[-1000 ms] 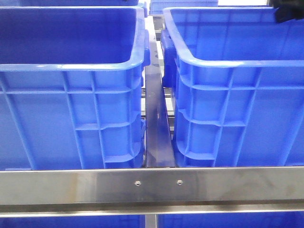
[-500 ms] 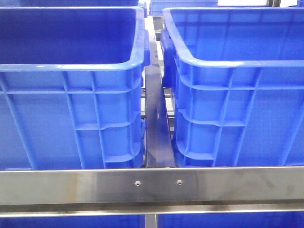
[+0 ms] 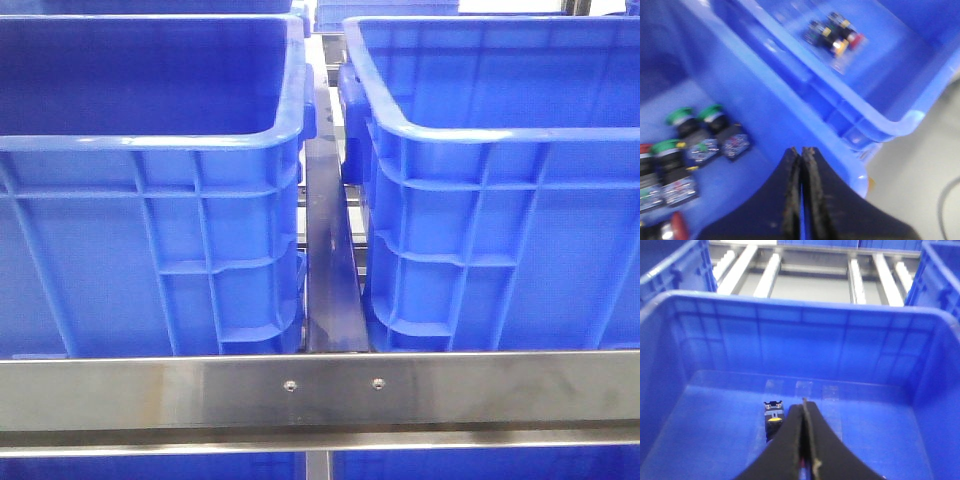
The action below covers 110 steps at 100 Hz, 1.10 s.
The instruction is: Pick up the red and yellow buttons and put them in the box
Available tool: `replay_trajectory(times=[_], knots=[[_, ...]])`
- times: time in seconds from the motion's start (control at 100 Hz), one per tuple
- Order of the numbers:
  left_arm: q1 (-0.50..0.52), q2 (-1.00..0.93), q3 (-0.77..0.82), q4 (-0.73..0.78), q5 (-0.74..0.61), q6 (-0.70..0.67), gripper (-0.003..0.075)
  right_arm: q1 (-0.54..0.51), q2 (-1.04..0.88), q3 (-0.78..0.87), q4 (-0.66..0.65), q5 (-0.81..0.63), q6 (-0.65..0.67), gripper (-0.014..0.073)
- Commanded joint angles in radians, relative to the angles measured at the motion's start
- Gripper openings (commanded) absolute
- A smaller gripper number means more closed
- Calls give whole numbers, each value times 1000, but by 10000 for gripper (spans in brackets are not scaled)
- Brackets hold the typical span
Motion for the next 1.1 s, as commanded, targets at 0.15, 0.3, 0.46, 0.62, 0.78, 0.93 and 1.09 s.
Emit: replay_trajectory(times=[0.15,0.3,0.46,0.62,0.78,0.93,1.09], knots=[[-9,-273,234,-22,-269,0,-20,-6,-230,107,13,56,-5,-70],[-9,-445,388,-22,-332,0,-20,-6,-357,180,13,93,2,-70],[-9,-622,507,-22,-353,0,-20,-6,-461,237,13,104,2,-70],[-9,-756,590,-22,-389,0,-20,-6,-498,263,13,103,2,-70],[-9,-806,606,-22,-394,0,-20,-6,-498,267,13,104,2,-70],[-9,-806,607,-22,-392,0,-20,-6,-498,267,13,105,2,-70],[-9,-806,607,-22,-392,0,-20,-6,-498,267,13,105,2,-70]])
